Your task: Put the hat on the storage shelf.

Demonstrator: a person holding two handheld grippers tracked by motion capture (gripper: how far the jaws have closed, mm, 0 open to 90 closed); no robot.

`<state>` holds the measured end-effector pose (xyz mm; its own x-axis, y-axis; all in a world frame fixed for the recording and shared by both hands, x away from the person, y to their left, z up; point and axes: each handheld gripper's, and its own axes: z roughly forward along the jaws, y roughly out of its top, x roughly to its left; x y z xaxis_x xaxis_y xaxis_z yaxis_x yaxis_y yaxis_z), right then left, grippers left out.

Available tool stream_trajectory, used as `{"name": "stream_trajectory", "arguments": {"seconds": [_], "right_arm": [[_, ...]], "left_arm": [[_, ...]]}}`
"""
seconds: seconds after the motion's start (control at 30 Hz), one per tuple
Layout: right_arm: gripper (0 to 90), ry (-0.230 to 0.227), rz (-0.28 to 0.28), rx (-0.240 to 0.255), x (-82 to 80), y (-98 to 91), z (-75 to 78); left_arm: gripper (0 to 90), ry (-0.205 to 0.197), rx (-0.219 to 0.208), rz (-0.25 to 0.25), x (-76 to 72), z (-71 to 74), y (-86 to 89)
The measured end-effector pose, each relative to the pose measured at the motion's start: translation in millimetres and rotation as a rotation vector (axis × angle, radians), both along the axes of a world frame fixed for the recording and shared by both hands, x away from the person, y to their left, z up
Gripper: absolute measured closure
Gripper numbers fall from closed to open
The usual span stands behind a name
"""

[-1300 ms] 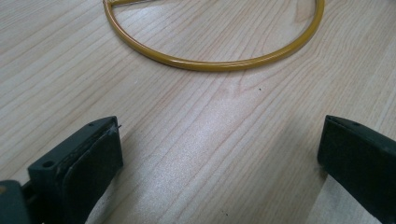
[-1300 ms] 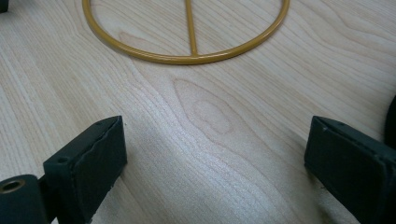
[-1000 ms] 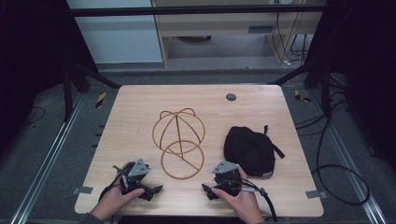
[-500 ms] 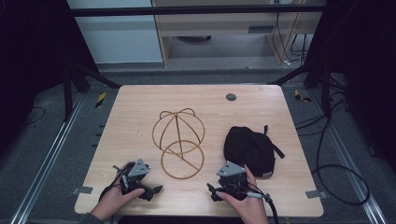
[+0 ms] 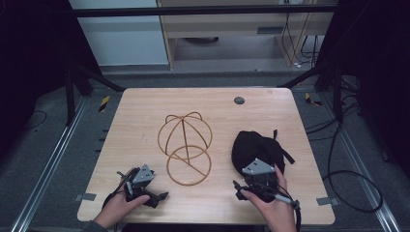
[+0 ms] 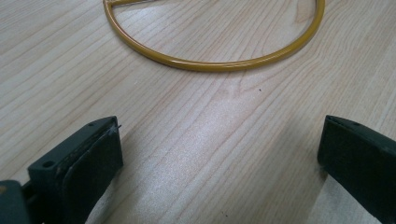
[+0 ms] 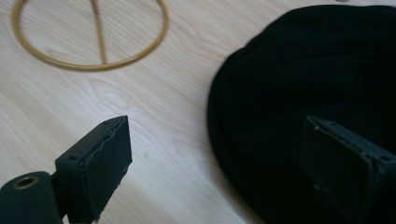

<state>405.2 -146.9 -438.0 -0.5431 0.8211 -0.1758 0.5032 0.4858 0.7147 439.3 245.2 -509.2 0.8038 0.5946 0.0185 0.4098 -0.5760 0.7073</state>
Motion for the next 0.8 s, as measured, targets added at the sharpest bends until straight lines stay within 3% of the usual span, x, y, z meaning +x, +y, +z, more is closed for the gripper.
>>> {"name": "stream_trajectory", "arguments": {"seconds": [0.17,0.27,0.47,0.6,0.8], "right_arm": [[9.1,0.027,0.000,-0.052,7.7,-8.8,15.6],[10.7,0.081,0.014,-0.075,19.1,-17.9,29.5],[10.7,0.136,0.035,-0.128,38.9,-29.9,54.3],[10.7,0.166,0.038,-0.175,52.8,-33.8,66.0],[15.7,0.224,0.079,-0.197,69.9,-35.1,77.1]], "left_arm": [[0.0,0.001,0.000,0.000,-0.1,0.0,0.0],[0.0,0.000,0.000,0.000,0.0,0.0,0.0],[0.0,0.000,0.000,-0.003,0.0,0.0,0.0],[0.0,0.000,0.000,-0.003,0.0,0.0,0.0],[0.0,0.000,0.000,-0.003,0.0,0.0,0.0]]}}
